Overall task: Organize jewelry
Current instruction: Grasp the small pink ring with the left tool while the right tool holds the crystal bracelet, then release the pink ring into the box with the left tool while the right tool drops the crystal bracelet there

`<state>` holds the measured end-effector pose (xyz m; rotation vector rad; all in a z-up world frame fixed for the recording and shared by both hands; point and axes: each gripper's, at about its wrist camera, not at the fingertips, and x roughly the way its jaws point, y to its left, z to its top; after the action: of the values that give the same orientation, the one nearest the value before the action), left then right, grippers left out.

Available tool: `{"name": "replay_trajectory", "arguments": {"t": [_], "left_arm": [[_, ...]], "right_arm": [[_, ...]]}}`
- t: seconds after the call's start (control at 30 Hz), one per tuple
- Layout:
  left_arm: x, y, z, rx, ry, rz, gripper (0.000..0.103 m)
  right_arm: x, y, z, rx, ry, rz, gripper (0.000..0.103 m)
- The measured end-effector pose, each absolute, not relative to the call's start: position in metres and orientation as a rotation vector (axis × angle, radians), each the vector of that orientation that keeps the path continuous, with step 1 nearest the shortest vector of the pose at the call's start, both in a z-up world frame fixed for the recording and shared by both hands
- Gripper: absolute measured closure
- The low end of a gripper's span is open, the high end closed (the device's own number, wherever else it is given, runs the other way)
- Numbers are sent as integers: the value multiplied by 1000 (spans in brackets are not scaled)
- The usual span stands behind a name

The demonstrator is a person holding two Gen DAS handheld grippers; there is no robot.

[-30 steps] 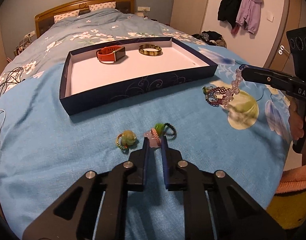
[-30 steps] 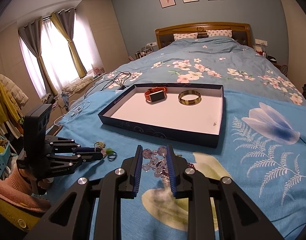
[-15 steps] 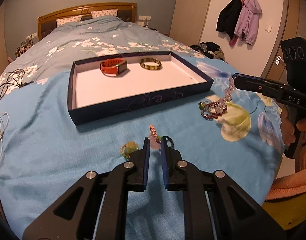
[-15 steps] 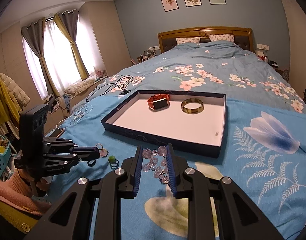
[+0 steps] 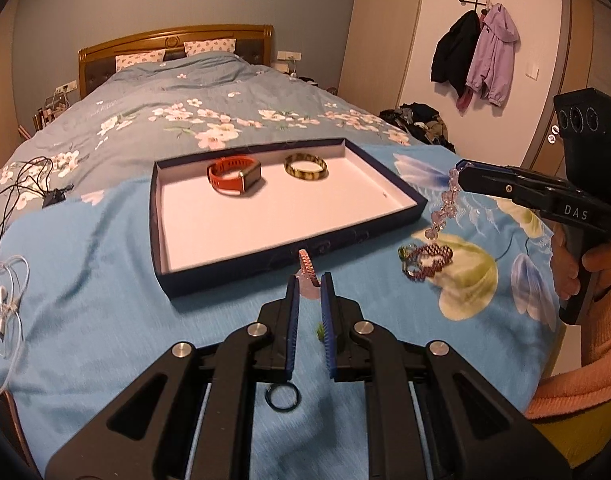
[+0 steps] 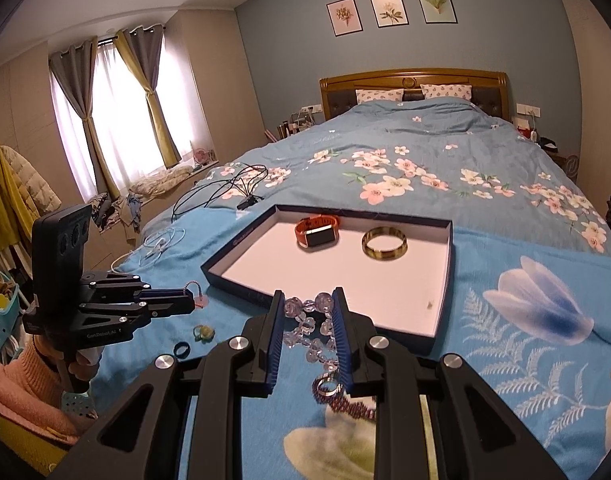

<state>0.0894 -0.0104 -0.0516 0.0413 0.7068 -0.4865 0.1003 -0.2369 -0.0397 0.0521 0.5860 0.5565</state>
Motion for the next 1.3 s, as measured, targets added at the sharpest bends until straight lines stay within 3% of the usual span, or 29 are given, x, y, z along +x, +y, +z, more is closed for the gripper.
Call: {"name": "replay_trajectory", "arguments": {"t": [0.47,1.3], "left_arm": [[132,-12,-28,80,653,-484,92],[214,-22,-64,113,745,-447,92]], "right_arm": [[160,-232,-28,63,581,535,81],[251,-211,-75,111,742,483,81]]}}
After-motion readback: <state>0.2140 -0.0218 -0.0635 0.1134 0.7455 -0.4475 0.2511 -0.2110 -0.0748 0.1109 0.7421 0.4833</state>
